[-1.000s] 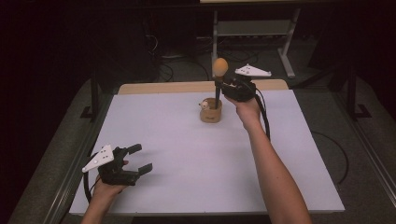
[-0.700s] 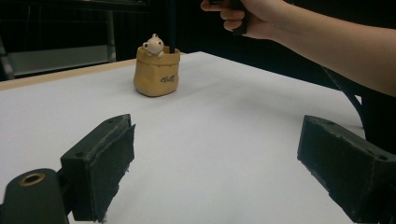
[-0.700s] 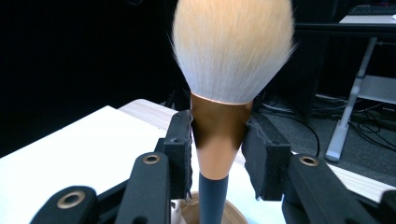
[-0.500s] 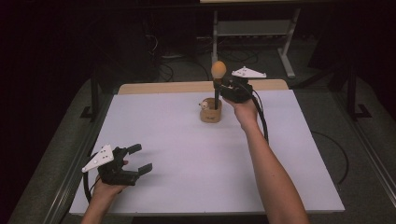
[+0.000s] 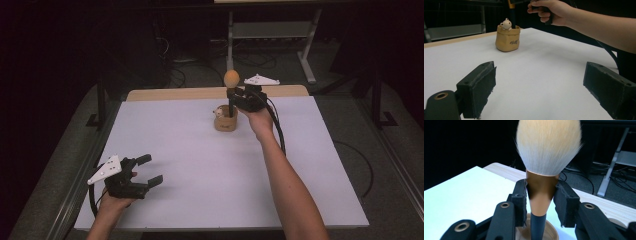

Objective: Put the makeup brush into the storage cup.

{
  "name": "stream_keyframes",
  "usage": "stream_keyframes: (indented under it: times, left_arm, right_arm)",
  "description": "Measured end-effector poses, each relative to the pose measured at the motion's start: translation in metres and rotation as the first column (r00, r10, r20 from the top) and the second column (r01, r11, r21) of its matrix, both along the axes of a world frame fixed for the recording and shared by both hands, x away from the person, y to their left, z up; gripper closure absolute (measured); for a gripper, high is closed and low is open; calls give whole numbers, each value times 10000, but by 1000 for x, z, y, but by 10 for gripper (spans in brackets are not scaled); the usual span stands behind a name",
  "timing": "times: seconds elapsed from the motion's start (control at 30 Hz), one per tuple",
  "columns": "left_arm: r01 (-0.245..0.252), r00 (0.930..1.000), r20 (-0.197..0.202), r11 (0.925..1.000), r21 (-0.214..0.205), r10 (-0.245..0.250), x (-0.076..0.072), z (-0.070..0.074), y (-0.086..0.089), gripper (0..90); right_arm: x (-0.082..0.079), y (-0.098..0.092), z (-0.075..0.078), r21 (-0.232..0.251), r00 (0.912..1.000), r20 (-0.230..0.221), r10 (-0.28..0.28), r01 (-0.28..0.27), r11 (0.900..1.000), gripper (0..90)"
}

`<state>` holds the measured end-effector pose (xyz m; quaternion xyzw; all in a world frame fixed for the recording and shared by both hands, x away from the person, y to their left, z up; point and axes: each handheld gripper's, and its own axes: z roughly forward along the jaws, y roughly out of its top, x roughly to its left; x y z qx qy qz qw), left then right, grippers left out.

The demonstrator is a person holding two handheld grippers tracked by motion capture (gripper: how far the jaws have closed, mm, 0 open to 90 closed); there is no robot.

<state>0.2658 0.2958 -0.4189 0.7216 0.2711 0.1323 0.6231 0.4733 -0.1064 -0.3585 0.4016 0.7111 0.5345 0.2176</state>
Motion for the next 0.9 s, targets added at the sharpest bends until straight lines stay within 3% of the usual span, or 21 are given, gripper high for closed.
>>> stream_keyframes:
  times: [0.27, 0.33, 0.4, 0.53, 0.9]
  left_arm:
    - [15, 10000, 28, 10000, 18, -15, 0, 0, 0, 105]
    - [11, 10000, 30, 10000, 10, -11, 0, 0, 0, 105]
    - [12, 10000, 19, 10000, 18, -12, 0, 0, 0, 105]
    - [10, 10000, -40, 10000, -81, -10, 0, 0, -1, 105]
    - [36, 10000, -19, 10000, -66, -36, 0, 0, -1, 104]
  right_arm:
    - [3, 2, -6, -185, 9992, -333, 204, -210, 9996, 618]
    - [3, 3, -7, -210, 9992, -362, 193, -200, 9996, 574]
    - [4, 3, -7, -39, 9985, -502, 222, -224, 9997, 418]
    - [3, 2, -7, -10, 9981, -605, 141, -142, 9999, 314]
    - [-4, 2, 0, 10, 9986, -441, 300, -300, 9995, 261]
